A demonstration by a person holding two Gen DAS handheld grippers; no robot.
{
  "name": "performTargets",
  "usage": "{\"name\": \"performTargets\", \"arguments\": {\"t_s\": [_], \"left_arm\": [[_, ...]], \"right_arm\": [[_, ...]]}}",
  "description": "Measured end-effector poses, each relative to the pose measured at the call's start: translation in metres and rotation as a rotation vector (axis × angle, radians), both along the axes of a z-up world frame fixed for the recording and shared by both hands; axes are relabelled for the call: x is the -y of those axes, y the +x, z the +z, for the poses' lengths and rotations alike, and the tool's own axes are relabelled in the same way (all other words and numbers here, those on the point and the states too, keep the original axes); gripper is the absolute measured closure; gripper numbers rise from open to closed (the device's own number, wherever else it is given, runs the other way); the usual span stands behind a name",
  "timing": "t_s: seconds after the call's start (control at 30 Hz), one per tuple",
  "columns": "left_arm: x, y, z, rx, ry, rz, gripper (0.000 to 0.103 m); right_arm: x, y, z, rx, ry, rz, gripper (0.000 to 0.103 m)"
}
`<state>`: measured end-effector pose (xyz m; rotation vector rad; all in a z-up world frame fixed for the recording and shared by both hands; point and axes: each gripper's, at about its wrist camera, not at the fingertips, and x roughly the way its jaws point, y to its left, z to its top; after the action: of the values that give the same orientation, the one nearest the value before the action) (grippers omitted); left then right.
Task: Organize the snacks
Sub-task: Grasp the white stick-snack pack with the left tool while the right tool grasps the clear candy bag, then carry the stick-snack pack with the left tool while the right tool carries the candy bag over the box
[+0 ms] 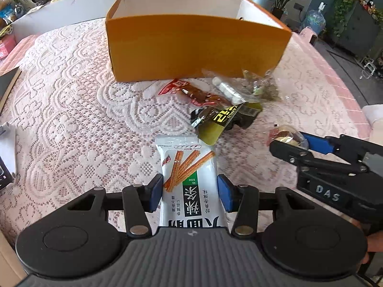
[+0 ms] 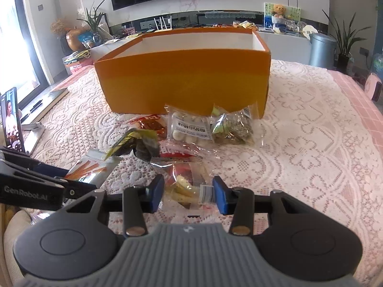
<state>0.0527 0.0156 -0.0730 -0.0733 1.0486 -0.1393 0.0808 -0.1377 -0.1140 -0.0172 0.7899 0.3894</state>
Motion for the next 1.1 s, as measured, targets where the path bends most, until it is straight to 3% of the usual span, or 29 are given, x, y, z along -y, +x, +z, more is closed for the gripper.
{"name": "performTargets", "arguments": {"t_s": [0.3,0.7,1.1], "left_arm": [[0.004,-0.02,0.026,0.045,-0.022,-0.021,0.049],[0.003,-0.039,0.065,0.169,-0.082,-0.038,0.049],[0.001,-0.013,0.104,0.292,-0.083,-0.042,0.049]], "right_arm": [[0.004,-0.016,0.017,0.03,-0.029,-0.002,0.061],[0.007,-0.033,0.042,0.074,-0.033,-0.006,0.06],[0.014,-0.021,0.089,0.168,-0.008,-0.027,0.06]]}}
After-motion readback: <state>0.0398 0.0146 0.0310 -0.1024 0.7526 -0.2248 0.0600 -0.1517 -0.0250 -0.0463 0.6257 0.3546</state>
